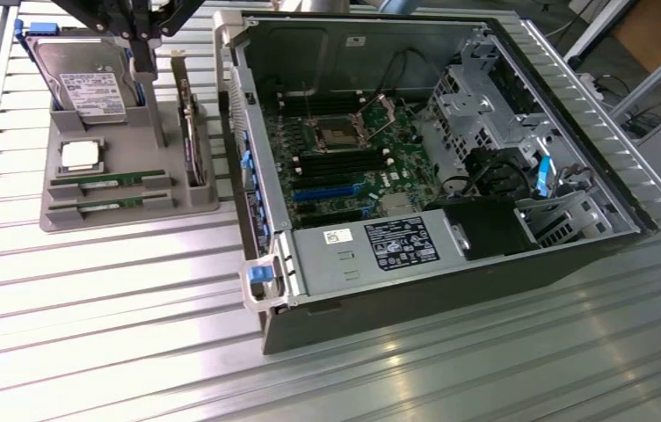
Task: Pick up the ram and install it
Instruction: 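Reach for the ram, then pick up the ram and move it above insertion slot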
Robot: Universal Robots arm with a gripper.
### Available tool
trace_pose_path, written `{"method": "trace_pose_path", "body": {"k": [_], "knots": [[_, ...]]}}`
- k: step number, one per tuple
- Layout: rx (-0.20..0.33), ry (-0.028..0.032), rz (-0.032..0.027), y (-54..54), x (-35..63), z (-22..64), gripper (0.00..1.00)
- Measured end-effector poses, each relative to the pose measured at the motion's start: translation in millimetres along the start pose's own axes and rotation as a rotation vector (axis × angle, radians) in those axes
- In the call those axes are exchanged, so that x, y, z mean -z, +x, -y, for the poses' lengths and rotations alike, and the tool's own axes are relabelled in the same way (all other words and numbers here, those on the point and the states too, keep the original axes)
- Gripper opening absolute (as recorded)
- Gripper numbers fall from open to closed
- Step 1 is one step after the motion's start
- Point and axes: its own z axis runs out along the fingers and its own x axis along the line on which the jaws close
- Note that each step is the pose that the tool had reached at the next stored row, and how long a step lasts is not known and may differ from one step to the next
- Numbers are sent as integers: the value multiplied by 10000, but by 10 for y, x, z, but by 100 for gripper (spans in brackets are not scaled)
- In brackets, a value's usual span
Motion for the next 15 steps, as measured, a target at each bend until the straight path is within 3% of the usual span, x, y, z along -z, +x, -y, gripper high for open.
{"method": "trace_pose_path", "body": {"k": [15], "knots": [[5,16,1,-1,-5,13,10]]}}
